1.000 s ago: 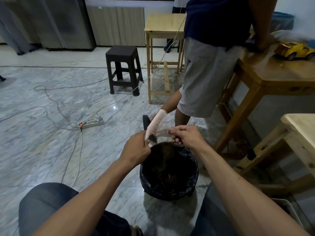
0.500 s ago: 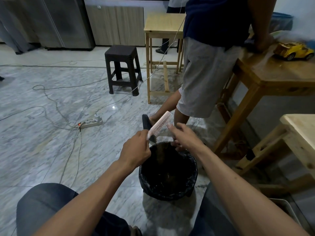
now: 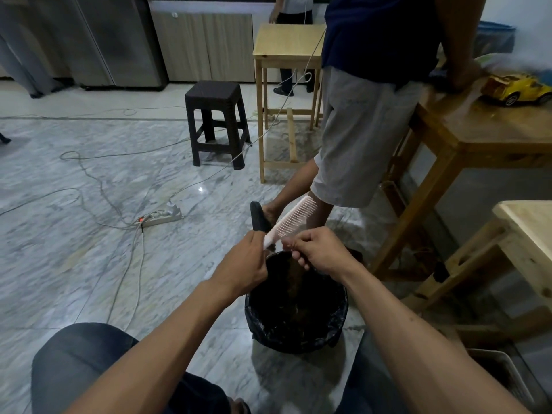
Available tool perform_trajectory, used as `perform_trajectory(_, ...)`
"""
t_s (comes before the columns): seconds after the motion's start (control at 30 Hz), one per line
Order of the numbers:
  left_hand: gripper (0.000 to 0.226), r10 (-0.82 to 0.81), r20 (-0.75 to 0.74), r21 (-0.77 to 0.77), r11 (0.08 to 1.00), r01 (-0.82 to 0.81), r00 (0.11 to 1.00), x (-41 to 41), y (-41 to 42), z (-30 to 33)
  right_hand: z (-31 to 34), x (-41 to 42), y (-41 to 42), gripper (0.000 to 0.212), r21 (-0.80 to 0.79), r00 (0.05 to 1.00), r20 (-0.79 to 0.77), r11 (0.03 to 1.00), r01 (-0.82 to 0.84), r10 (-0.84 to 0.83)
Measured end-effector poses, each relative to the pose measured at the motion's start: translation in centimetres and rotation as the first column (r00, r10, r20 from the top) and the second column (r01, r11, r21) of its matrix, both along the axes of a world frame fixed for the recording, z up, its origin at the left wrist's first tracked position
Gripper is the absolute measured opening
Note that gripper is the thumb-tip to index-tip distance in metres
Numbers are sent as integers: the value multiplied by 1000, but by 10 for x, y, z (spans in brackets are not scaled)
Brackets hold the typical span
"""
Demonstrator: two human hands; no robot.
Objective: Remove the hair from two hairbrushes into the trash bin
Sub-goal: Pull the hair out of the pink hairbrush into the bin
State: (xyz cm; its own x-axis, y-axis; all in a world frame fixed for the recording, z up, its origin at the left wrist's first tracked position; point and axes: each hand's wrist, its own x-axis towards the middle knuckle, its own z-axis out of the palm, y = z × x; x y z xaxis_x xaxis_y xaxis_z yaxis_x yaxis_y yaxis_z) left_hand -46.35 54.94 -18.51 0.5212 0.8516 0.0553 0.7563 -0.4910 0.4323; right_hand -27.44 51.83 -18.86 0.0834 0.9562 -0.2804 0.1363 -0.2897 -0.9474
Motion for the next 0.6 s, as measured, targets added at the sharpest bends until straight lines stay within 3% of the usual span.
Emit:
perform_trajectory(0.2,7,154,-128,-13,987,-157,980,-27,11,-16,-6,31,5,32,26,979,-5,978,206,-206)
perform_trajectory(0.27,8,162,-151,4,987,-164,975,-30,9,-18,-5,30,1,20,-44,995,23,994,96,-95)
perform_trajectory(0.3,9,161,-160,13,987,-161,974,-29,8,-18,-5,27,-2,18,-122,998,66,993,-3,11)
perform_trajectory(0.4,8,148,-160,47,989,-143,976,-22,5,-15,-9,20,-2,66,-368,911,320,920,-133,259)
perform_trajectory(0.47,8,138,-148,77,989,-128,979,-19,4,-12,-2,18,2,66,-333,844,494,942,-39,210)
perform_trajectory(0.6,9,139,-102,101,986,-129,985,-20,7,-5,11,19,7,43,-130,677,736,986,102,28)
